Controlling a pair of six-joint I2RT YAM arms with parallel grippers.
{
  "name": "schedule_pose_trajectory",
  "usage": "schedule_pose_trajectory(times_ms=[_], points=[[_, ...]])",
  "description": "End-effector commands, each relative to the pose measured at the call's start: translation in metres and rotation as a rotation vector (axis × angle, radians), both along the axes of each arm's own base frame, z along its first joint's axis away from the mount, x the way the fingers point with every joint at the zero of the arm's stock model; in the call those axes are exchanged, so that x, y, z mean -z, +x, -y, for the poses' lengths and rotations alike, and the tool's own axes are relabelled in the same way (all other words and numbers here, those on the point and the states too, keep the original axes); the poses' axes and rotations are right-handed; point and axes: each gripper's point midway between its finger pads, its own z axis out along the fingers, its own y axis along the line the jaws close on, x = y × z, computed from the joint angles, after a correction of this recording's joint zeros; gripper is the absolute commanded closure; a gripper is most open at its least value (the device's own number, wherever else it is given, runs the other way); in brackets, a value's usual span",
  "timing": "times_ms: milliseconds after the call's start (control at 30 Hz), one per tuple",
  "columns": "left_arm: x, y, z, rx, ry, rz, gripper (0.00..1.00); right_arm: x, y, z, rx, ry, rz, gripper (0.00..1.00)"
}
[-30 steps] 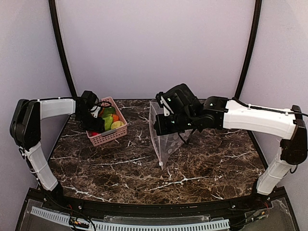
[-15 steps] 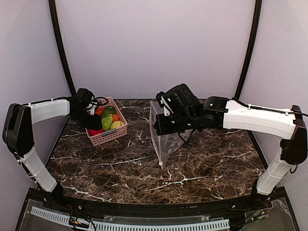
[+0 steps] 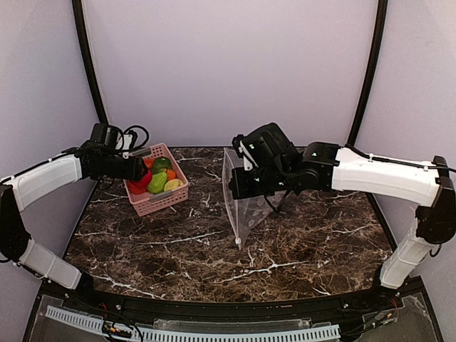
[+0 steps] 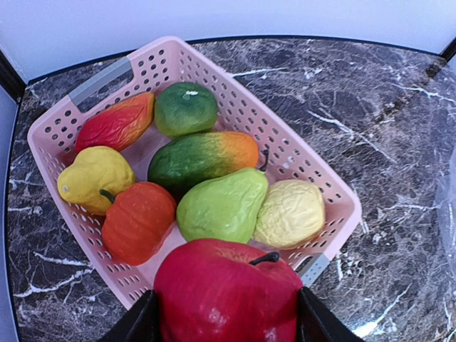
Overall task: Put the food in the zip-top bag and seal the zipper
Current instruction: Pick up the fake fruit from the bin, then place the fake fruit in the bin.
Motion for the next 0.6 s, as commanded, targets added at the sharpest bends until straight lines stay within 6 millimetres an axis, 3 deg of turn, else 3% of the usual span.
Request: schedule_pose_trajectory(times_ms=[0,300,567], points=[[-0.027,-0.007,0.021,0.085,-0.117,0.079,0.42,-0.014,0.004,0.011,0.018,0.020,0.034,1.00],[-0.041,-0.042,0.066,0.215,-0.285,0.073,0.42,-0.039,0.006,0.020,-0.014,0.053,0.087,1.00],[-0.073,-0.085,0.119,0.340,-0.450,0.080,0.43,-0.031,0.009,0.021,-0.016,0.081,0.058,1.00]])
